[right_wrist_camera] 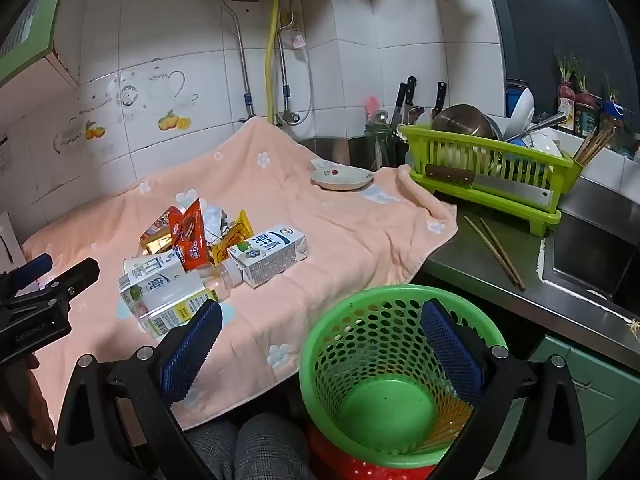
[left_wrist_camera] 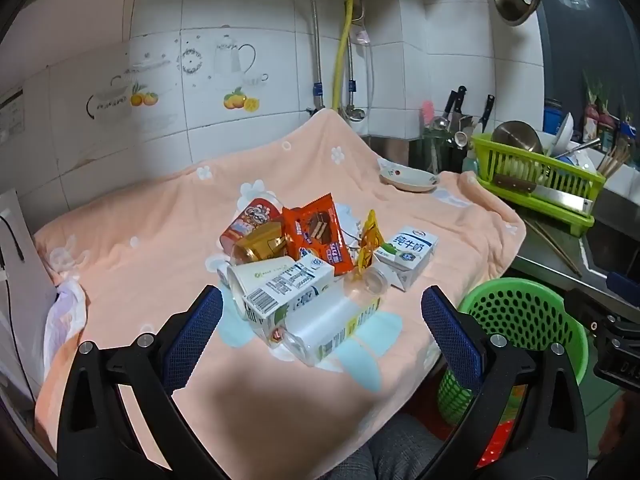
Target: Collect trash
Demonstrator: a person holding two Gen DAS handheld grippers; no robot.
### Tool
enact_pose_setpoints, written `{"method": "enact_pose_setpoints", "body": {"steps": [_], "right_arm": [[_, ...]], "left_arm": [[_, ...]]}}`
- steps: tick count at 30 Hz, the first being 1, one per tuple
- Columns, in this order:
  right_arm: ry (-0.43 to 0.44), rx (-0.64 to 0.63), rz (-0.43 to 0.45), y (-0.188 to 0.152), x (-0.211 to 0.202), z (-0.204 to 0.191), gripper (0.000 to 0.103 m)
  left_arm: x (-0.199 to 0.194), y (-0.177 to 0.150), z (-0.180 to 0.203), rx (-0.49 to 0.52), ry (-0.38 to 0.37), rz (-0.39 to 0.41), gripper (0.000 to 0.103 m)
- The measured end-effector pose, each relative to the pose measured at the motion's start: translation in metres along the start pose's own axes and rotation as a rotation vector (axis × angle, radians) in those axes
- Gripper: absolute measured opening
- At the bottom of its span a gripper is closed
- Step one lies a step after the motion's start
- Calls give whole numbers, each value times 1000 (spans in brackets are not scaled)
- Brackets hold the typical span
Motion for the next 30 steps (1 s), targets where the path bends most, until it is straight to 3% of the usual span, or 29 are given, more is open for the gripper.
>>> {"method": "enact_pose_setpoints", "body": {"steps": [30], "right_arm": [[-15,9,-3,1,-8,6,97]], "left_arm": [[-7,-4,-2,-26,-8,-5,98]]}}
Point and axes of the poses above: each gripper's, at about its wrist camera, not at the fingertips, and x roughly the way its jaws point, z to its right, y to its top, the point moved 9 cm from there along x, roughly the way its jaws point, and after that the axes turned 6 degrees about z, right-handed, at the moved point
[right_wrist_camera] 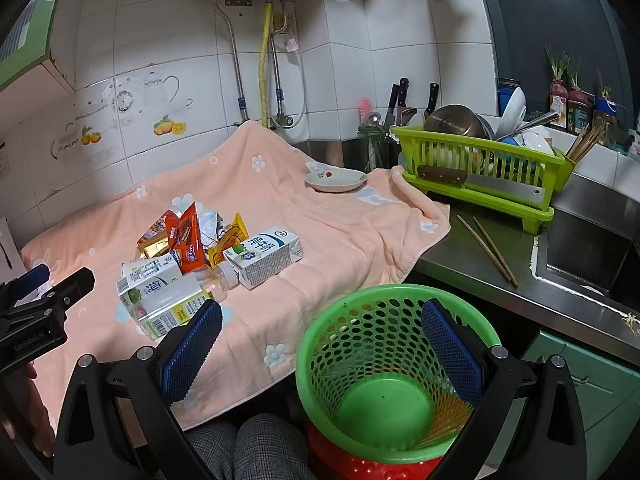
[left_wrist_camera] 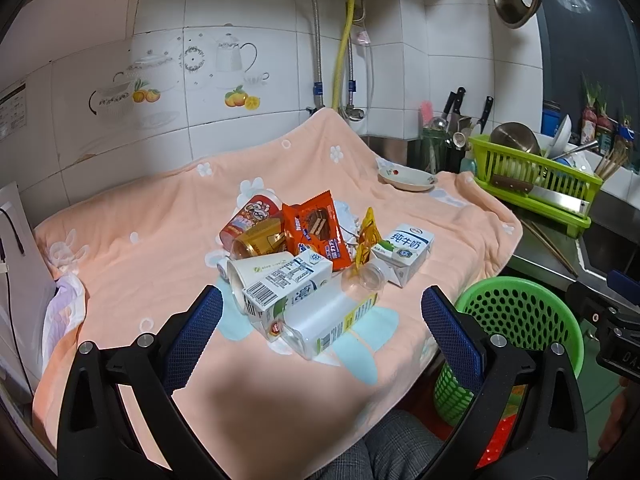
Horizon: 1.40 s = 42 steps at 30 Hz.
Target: Collect trash
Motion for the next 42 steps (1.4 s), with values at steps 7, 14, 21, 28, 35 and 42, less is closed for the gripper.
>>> {"method": "enact_pose_setpoints", "body": {"steps": [7,14,21,28,35,42], "right_arm": [[-2,1,-4,-1,1,0,97],[0,2,-5,-1,1,0,97],[1,3,-6,-2,2,-1,97],[-1,4,-6,-2,2,-1,97],[-1,4,-6,-2,3,-1,97],[0,5,-6,-2,3,-1,97]], "left_arm": [[1,-2,-1,-2,0,-3,98],[1,-2,-2,-5,-1,-3,98],[2,-4,-2,-10,-6,-9,98],[2,-3,-1,-10,-7,-8,98],[2,-3,-1,-15,-8,-11,98],[1,-3,0,-11,-7,-10,98]]}}
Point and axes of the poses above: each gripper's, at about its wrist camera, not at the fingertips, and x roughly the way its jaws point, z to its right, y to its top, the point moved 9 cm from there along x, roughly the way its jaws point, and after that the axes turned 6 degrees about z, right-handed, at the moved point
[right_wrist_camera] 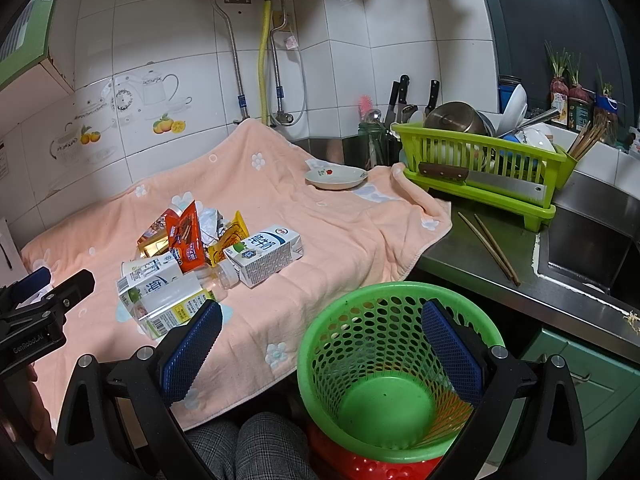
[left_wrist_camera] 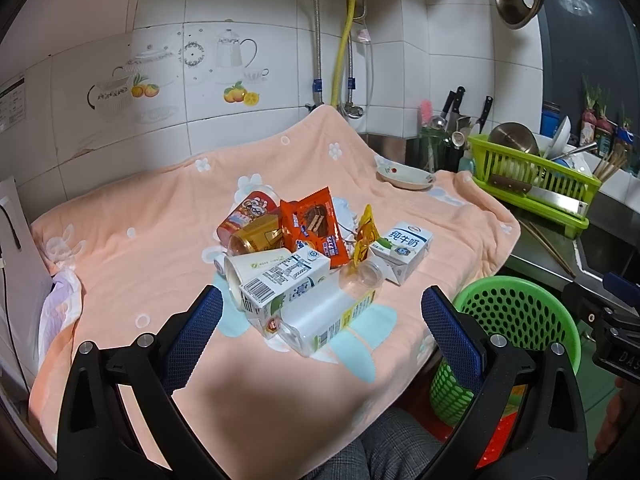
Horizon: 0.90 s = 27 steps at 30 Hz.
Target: Collect trash
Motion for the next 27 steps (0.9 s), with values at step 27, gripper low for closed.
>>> {"method": "enact_pose_setpoints", "body": {"steps": [27], "right_arm": [[4,2,-10,-1,6,-6,97]], "left_arm": [[4,-2,0,1,-1,-8,98]]}}
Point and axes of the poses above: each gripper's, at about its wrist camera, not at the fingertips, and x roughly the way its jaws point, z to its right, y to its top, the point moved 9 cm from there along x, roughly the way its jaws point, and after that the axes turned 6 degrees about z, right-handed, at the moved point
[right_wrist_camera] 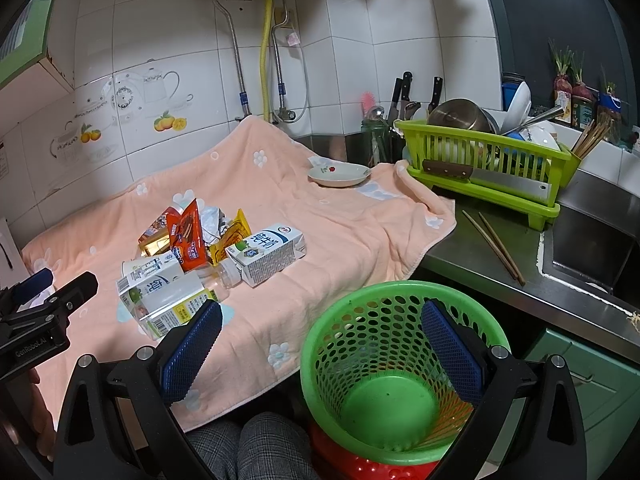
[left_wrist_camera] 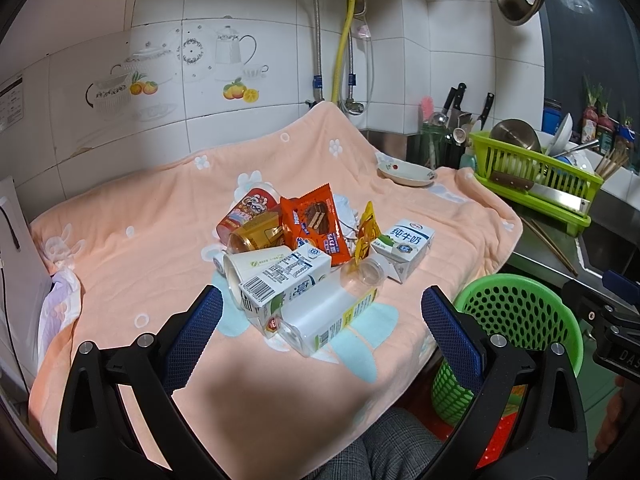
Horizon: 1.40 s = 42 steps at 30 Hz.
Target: Collect trash
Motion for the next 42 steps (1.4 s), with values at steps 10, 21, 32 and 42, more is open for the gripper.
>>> {"method": "enact_pose_setpoints", "body": {"steps": [10,21,32,42], "right_arm": [[2,2,-2,0,0,0,97],[6,-1,-19,-4,8,-2,97],[25,-19,-52,-6,26,-12,97],[48,-44,-80,-4,46,-26,97]], "left_arm": [[3,-2,-2,-2,1,-4,98],[8,-5,-5,-9,6,-15,98],[24,-9,-14,-27,18,-51,98],[39,-13,-30,-50,39,-84,98]]}}
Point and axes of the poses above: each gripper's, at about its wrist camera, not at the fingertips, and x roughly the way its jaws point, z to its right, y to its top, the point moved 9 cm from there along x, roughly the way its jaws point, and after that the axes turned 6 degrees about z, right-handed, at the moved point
